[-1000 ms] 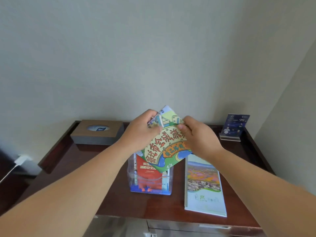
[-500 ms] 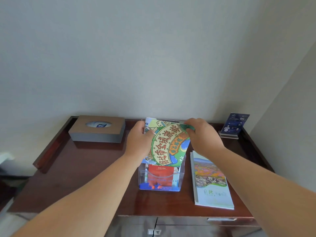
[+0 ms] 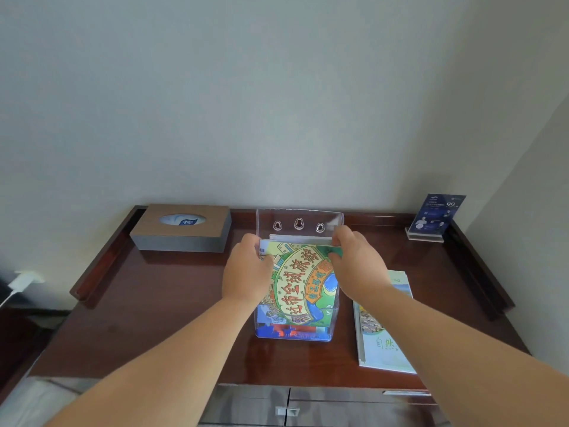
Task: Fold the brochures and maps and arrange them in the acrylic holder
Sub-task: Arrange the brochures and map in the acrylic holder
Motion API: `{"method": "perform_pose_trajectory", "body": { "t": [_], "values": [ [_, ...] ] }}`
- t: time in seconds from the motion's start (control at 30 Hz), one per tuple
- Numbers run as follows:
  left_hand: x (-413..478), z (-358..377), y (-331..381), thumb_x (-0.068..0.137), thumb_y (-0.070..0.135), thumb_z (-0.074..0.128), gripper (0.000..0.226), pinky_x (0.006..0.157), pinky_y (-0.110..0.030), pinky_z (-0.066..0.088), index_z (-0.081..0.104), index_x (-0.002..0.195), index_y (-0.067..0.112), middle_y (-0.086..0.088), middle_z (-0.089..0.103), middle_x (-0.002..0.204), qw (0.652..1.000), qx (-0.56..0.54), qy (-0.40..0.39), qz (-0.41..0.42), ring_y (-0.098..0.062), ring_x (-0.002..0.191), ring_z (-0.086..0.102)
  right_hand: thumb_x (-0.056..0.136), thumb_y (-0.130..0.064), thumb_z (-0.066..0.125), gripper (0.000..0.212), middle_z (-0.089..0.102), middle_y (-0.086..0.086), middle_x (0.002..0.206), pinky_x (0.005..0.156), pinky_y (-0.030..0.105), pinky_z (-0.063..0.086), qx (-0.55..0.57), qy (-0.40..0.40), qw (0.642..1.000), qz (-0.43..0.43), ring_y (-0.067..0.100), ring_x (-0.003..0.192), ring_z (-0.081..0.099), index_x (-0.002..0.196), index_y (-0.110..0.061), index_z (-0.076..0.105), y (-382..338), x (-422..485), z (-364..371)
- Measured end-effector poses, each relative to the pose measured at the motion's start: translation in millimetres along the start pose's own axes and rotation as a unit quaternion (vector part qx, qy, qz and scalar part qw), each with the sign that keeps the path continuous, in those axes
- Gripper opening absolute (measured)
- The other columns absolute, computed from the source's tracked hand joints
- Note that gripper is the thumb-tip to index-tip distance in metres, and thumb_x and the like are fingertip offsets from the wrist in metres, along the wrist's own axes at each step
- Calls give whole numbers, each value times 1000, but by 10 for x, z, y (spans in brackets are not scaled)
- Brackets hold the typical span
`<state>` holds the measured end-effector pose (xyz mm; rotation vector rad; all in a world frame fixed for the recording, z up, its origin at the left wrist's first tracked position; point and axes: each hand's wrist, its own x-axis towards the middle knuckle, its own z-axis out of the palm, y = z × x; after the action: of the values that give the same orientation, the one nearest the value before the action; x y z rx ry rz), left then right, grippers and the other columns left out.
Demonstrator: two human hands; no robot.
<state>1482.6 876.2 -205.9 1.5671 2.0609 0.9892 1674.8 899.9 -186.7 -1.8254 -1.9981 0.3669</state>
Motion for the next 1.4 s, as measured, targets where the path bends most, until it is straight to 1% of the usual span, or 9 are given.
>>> {"method": "perform_pose_trajectory", "body": {
  "t": [0.23, 0.33, 0.47, 0.57, 0.67, 0.77, 0.97, 1.2, 1.4],
  "values": [
    [-32, 75, -46, 93, 17, 52, 21, 64, -31, 40, 50, 114, 16, -4, 60, 104, 999, 24, -23, -21, -20, 88, 57, 93, -14, 56, 14, 51, 2, 103, 63, 39, 57, -14, -20, 999, 31, 25, 73, 62, 104, -20, 49, 37, -19, 139],
    [-37, 81, -52, 94, 18, 51, 18, 61, -30, 37, 50, 112, 16, -4, 60, 103, 999, 29, -31, -16, -19, 86, 57, 92, -14, 58, 18, 51, 2, 102, 60, 36, 52, -5, -10, 999, 38, 25, 73, 61, 100, -20, 44, 54, -23, 153],
    [-70, 89, -89, 93, 16, 50, 12, 65, -35, 48, 50, 105, 18, -4, 62, 102, 997, 43, -54, -26, -20, 88, 60, 93, -15, 56, 17, 53, 1, 103, 63, 36, 52, -4, -29, 999, 46, 23, 79, 61, 105, -19, 46, 94, -73, 213],
    [-77, 75, -76, 93, 17, 51, 19, 61, -30, 45, 50, 112, 17, -5, 61, 107, 998, 39, -47, -28, -18, 88, 58, 93, -16, 57, 16, 54, 1, 103, 61, 33, 49, -6, -26, 999, 42, 22, 77, 60, 104, -19, 47, 100, -75, 227],
    [-62, 27, -2, 90, 19, 57, 35, 75, -37, 53, 47, 124, 18, -6, 58, 112, 999, 11, -32, -20, -21, 99, 60, 90, -17, 59, 18, 53, -1, 102, 61, 34, 52, 2, -18, 999, 42, 20, 75, 61, 102, -22, 46, 103, -85, 203],
    [-62, -32, 114, 87, 21, 62, 45, 89, -39, 49, 48, 129, 19, -4, 52, 119, 1000, 5, 8, 15, -22, 114, 51, 89, -23, 62, 21, 52, -3, 102, 58, 33, 52, 12, -8, 999, 37, 19, 74, 61, 98, -24, 44, 116, -143, 161],
    [-152, -43, 555, 86, 14, 65, 39, 91, -29, 40, 55, 124, 16, 1, 53, 119, 984, -55, 40, 165, -19, 115, 50, 90, -22, 53, 14, 49, -6, 104, 60, 32, 46, 47, 37, 997, 56, 18, 73, 59, 98, -24, 41, 265, -370, -9],
    [-569, 490, 908, 89, 17, 60, 29, 88, -30, 45, 56, 118, 19, 4, 58, 111, 957, -73, -110, 258, -12, 104, 54, 90, -22, 50, 12, 51, -6, 106, 59, 30, 41, 15, 35, 982, 183, 11, 72, 55, 101, -25, 47, 915, -744, -284],
    [-915, 1134, 798, 95, 27, 52, 38, 90, -37, 48, 47, 132, 20, -1, 54, 120, 951, 22, -270, 151, -18, 110, 56, 91, -25, 54, 20, 60, -3, 99, 51, 21, 38, 43, -10, 963, 267, 3, 71, 53, 111, -21, 54, 1571, -899, -286]
  ]
}}
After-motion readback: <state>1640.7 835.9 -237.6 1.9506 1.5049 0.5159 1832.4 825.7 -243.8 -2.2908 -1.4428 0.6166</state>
